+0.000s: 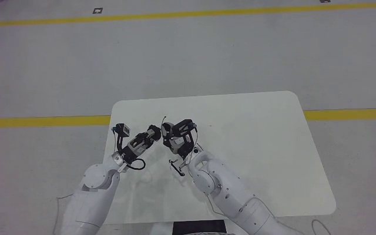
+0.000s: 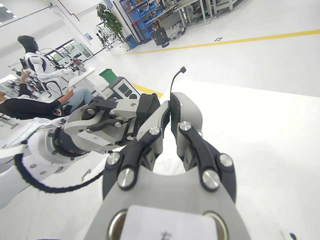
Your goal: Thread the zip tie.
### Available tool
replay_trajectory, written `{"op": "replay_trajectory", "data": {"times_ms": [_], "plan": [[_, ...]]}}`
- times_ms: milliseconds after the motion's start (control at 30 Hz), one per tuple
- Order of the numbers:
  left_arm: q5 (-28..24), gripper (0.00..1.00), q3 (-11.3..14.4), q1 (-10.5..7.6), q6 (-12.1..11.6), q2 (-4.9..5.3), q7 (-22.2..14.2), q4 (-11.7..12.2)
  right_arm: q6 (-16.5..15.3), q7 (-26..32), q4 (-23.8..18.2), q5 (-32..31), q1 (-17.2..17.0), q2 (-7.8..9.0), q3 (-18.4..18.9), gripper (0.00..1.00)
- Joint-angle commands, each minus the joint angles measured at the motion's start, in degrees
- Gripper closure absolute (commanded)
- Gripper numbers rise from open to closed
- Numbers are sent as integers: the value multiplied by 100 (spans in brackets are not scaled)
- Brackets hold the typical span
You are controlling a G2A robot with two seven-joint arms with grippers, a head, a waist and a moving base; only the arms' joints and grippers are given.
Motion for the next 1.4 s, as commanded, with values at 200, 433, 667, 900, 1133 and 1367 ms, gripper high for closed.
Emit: {"op": "replay_trajectory", "data": {"times_ms": [200,433,667,900,1133,1367], "plan": [[0,100,0,0,0,0,0,0,36,-44,1,6,-34,-3,34,100],[0,100,0,0,0,0,0,0,9,-64,-12,65,-67,-6,64,22],[0,100,0,0,0,0,0,0,29,-135,-92,21,-125,18,174,0],[0,100,0,0,0,0,0,0,102,-205,-265,-37,-319,88,443,0],[0,100,0,0,0,0,0,0,170,-230,-284,-30,-448,131,627,0],[-734,100,-37,14,255,-10,67,-164,382,-343,-237,-127,-473,131,658,0]]}}
